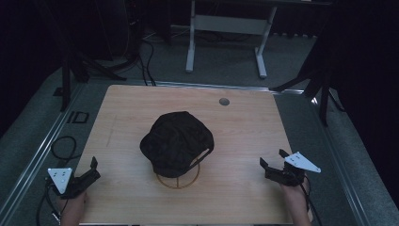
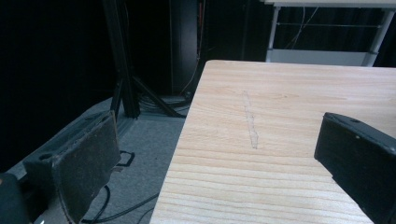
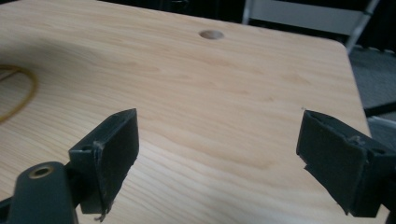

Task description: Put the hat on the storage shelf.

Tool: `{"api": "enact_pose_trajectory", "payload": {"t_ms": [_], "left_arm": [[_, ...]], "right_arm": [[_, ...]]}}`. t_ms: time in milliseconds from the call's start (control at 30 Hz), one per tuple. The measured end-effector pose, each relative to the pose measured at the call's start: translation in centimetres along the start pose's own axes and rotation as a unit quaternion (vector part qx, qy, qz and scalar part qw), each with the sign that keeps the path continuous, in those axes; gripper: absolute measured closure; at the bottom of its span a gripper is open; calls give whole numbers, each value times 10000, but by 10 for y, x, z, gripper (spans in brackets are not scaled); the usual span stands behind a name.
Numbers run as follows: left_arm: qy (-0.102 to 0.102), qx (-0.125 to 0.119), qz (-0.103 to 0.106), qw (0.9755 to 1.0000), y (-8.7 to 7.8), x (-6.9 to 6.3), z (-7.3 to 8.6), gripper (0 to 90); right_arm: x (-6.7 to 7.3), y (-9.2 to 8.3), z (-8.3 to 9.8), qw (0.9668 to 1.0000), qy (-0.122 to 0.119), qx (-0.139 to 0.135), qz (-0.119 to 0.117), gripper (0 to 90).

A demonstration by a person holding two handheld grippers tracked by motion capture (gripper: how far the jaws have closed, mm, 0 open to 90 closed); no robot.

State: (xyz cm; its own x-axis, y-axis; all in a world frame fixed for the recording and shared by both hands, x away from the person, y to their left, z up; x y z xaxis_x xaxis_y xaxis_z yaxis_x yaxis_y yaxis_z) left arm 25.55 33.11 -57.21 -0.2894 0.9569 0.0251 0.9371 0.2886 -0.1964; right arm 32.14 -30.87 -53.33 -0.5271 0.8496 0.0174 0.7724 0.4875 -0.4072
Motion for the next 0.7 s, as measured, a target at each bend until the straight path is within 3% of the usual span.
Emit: {"api": "enact_pose_trajectory", "payload": {"t_ms": [67,300,533,600,633,700], "left_arm": [[3,0,1,10000,0,0,0,6],[4,1,-2,10000,0,0,0,6],[2,3,1,10000,0,0,0,6],[1,1,2,10000,0,0,0,6],[-3,-5,0,10000,0,0,0,6],[-15,-12,0,10000,0,0,0,6]], "right_arm": [[-10,-4,11,9998,67,53,204,132],[-24,-13,28,9984,194,151,504,133],[-39,-24,42,9933,548,200,996,134],[-39,-24,42,9933,548,200,996,134],[-45,-28,47,9895,692,185,1257,134],[-49,-31,49,9866,768,158,1433,134]]}}
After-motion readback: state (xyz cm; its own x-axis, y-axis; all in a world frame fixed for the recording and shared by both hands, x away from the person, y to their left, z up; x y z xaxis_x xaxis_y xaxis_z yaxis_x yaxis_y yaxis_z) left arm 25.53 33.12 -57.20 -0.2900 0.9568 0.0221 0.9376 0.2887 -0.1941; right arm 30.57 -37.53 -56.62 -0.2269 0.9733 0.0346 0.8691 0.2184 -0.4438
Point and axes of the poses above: each handheld gripper's, and its own axes: y roughly forward along the jaws, z roughly out of its underside, x roughly to its left, the point moved 4 cm from there along y, roughly forward along the jaws, and after that the axes turned 7 degrees about -z, right-handed, at the moved point
